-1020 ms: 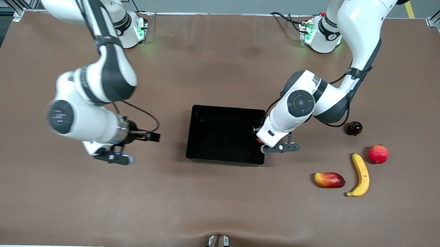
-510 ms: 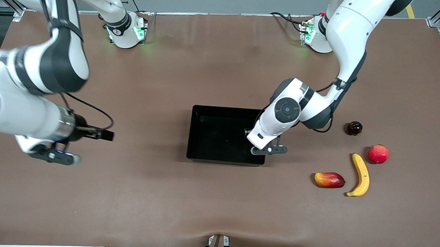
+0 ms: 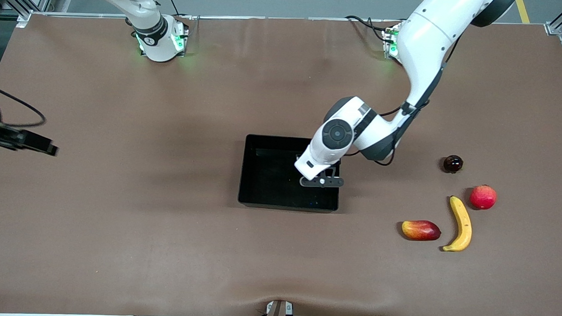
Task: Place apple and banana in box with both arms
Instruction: 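Carry the apple over the box while the right gripper releases and retracts, then release the apple into the box and move the left gripper to the banana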
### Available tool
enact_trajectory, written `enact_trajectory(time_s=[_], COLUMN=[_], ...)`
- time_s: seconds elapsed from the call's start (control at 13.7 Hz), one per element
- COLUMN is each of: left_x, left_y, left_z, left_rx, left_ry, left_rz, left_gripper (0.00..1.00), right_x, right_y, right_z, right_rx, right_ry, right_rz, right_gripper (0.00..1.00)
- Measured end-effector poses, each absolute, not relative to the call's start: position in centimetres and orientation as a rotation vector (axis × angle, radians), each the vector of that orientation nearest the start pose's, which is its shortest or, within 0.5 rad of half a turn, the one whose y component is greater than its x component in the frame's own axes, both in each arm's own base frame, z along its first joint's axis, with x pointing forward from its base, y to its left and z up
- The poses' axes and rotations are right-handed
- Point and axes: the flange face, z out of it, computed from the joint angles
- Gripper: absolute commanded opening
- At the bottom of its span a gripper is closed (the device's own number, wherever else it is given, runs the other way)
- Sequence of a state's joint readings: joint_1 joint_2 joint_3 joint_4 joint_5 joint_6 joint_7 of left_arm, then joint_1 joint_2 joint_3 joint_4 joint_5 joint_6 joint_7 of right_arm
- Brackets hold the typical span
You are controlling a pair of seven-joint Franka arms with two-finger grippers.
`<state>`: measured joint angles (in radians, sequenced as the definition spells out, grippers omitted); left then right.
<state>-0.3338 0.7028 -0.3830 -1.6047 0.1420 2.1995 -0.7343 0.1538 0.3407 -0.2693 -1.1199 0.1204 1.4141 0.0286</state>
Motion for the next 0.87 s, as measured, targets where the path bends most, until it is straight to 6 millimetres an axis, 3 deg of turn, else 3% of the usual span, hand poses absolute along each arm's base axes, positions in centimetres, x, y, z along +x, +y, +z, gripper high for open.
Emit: enact_trajectory(time_s=[0.07,0.15,0.22,0.29,0.44,0.58,0.73,0.87], left_x=[53.9,53.7,53.5,53.4,53.5,54.4,56.5,60.0], left_y=[-42.5,-42.8,-43.0,-43.2,-43.3,-43.4,-42.6,-38.4], left_z=[22.5,21.7,21.1,20.7,20.8,22.4,26.8,32.6], left_rx=[-3.192,-3.193,-3.194,-3.194,-3.191,-3.203,-3.225,-3.213], left_ry=[-0.009,-0.015,-0.025,-0.048,-0.078,-0.088,-0.138,-0.251], left_rz=[0.224,0.229,0.234,0.239,0.220,0.160,0.064,-0.019], left_gripper=[0.06,0.39,0.81,1.00,1.00,1.00,1.00,1.00], right_x=[63.0,62.3,61.5,60.7,59.5,58.9,58.6,58.4], right_y=[-2.4,-2.3,-2.2,-2.3,-2.9,-3.7,-5.5,-7.9], right_z=[63.6,65.0,66.7,68.1,69.8,70.0,68.1,65.6], right_rx=[-3.125,-3.129,-3.127,-3.128,-3.158,-3.189,-3.182,-3.164], right_ry=[0.146,0.128,0.113,0.100,0.052,0.009,0.050,0.085], right_rz=[0.022,-0.016,-0.058,-0.092,-0.122,-0.087,0.024,0.103], right_gripper=[1.00,1.00,1.00,1.00,1.00,1.00,1.00,1.00])
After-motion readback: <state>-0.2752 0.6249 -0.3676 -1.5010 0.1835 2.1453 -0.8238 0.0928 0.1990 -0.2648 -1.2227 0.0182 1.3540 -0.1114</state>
